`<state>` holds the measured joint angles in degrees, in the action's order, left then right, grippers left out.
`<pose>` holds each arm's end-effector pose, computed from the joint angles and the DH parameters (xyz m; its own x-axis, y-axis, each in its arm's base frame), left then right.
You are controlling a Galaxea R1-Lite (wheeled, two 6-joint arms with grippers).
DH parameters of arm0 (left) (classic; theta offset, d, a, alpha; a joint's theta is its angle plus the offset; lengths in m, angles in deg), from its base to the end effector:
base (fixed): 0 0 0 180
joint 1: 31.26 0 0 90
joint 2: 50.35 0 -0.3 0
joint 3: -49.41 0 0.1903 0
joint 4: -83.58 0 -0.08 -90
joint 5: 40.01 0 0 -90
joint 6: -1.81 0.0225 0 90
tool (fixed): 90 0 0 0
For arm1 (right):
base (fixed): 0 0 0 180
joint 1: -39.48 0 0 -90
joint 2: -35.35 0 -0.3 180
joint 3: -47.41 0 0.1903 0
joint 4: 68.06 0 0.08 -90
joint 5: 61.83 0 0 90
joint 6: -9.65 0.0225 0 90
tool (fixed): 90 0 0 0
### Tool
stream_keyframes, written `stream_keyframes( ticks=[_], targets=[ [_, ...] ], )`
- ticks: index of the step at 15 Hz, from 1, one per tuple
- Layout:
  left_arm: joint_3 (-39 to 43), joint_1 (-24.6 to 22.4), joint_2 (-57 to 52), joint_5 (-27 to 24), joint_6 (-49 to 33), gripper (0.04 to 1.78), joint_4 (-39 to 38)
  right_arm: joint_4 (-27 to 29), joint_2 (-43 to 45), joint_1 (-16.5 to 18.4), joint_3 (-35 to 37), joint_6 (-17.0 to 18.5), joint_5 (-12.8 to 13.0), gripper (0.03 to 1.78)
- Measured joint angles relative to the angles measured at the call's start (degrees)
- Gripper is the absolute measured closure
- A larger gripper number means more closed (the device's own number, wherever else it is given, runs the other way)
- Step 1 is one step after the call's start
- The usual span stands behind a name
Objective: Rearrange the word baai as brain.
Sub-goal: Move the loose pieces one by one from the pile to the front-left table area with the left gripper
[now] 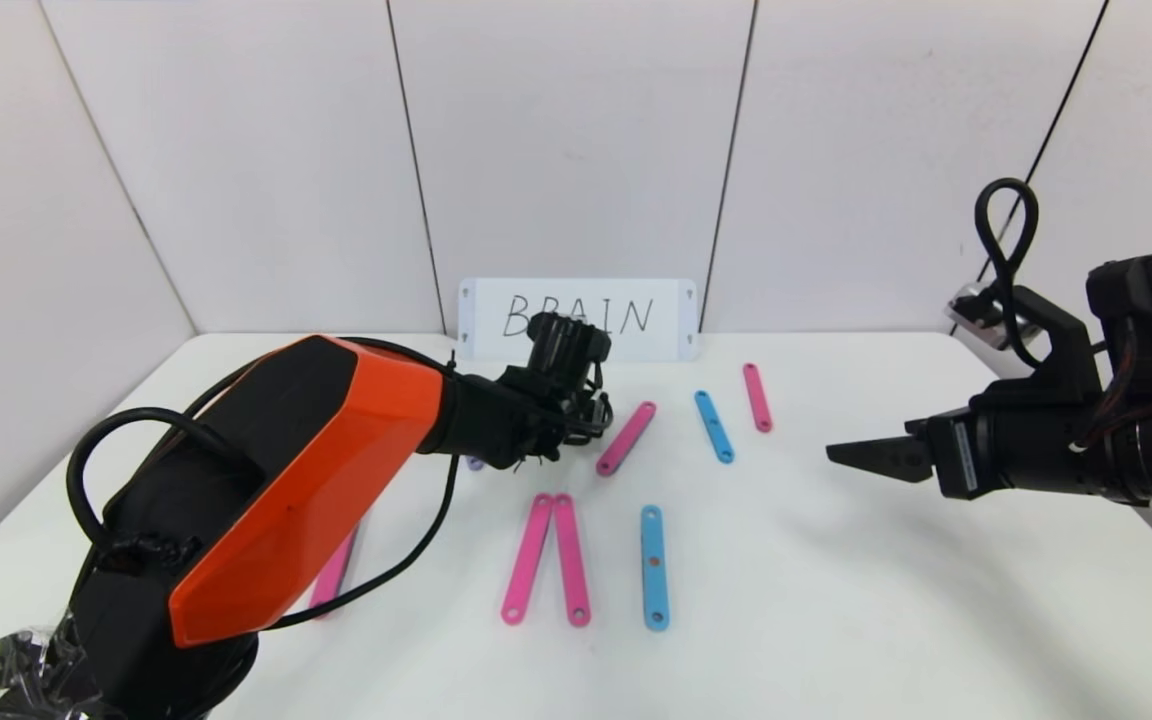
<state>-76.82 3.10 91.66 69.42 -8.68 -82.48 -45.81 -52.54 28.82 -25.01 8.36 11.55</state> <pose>0.4231 -0.2802 0.0827 0.8638 -0.1876 -0.4675 0.2143 0.9768 0.0040 0.2471 0.0531 0.1869 0.6920 0.4213 -0.5862 -0.4130 0.8971 0.1571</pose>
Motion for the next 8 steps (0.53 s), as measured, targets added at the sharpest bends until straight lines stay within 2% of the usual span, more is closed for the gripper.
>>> stream_keyframes(
  ticks=[8],
  targets=[
    [2.71, -0.17, -5.35, -0.09, 0.44, 1.54, 1.44, -0.15, 0.18, -0.05, -0.04, 0.2, -0.05, 0.07]
  ],
)
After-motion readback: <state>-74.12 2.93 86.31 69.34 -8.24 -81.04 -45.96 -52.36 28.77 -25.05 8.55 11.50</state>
